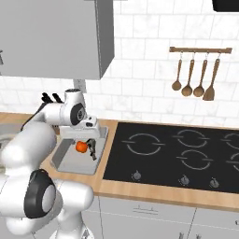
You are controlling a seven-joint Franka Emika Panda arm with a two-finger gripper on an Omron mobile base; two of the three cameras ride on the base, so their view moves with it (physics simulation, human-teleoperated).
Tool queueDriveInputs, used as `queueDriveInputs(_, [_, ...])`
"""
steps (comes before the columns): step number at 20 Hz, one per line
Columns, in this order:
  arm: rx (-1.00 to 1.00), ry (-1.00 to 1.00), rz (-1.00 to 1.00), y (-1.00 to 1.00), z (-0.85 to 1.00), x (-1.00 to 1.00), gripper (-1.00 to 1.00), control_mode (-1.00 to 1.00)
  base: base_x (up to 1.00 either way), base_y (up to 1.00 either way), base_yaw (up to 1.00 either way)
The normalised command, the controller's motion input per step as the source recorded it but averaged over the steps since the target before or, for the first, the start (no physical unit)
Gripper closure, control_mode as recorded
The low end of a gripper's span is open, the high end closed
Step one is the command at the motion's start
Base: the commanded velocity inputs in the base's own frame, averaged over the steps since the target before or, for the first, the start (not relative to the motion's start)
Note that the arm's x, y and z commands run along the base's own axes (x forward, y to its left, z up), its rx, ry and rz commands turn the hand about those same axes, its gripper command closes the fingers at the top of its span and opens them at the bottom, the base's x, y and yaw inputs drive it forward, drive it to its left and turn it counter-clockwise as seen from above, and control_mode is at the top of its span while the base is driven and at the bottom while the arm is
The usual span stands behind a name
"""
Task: Place one squash and one fish in each tupperware on the nearby counter, to pack two identical lunches.
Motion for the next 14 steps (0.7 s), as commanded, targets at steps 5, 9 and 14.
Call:
queueDriveInputs(5, [0.00, -0.03, 0.10, -0.20, 0.69, -1.00, -1.00, -1.00, 0.00, 0.00, 0.00])
queueDriveInputs(9, [-0.06, -0.03, 0.01, -0.28, 0.70, -0.75, -1.00, -1.00, 0.00, 0.00, 0.00])
queueDriveInputs(14, [0.06, 0.00, 0.17, -0.01, 0.28, -0.41, -1.00, -1.00, 0.00, 0.00, 0.00])
